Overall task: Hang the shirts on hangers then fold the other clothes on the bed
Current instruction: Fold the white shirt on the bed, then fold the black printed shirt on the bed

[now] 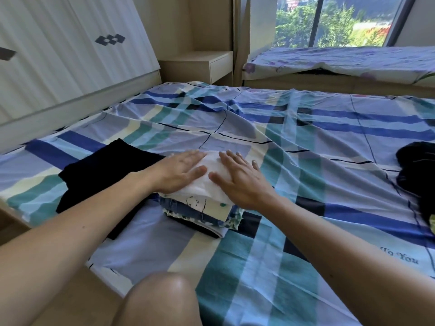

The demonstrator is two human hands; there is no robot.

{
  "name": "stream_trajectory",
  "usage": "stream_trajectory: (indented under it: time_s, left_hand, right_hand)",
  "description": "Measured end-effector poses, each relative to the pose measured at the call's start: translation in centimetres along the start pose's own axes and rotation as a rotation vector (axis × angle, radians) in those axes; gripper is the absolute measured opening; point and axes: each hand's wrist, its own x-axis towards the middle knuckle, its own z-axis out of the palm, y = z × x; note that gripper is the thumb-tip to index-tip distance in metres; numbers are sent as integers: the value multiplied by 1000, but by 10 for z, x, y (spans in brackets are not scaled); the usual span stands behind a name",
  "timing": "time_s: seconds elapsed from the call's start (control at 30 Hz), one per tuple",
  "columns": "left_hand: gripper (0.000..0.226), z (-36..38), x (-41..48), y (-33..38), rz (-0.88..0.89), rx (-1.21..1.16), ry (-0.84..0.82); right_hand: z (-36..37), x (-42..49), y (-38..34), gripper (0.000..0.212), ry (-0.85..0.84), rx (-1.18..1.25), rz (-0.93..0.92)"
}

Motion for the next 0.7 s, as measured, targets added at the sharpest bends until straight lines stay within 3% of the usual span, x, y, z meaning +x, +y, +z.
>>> stream_trajectory:
  time_s: [0.1, 0.27, 0.33, 0.47, 0.57, 0.7]
  left_hand:
    - [111, -19, -3, 21, 19, -25, 200]
    - [52, -24, -4, 124, 198, -284, 467]
    - [44, -12, -2, 174, 262, -394, 506]
    - [45, 29, 4, 262, 416, -530, 366]
    - [47, 64, 6, 305, 468, -559, 206]
    - [61, 94, 8, 323, 455, -595, 105]
  right_hand:
    - [-26, -9, -5, 73, 117, 97, -37]
    - [-88, -53, 28, 70, 297, 132, -6]
    - [-113, -83, 55, 68, 355, 112, 49]
    - [-156, -152, 131, 66, 505, 53, 240]
    - [-179, -208, 195, 73, 590, -125, 477]
    - [-196, -262, 271, 107, 459, -227, 850]
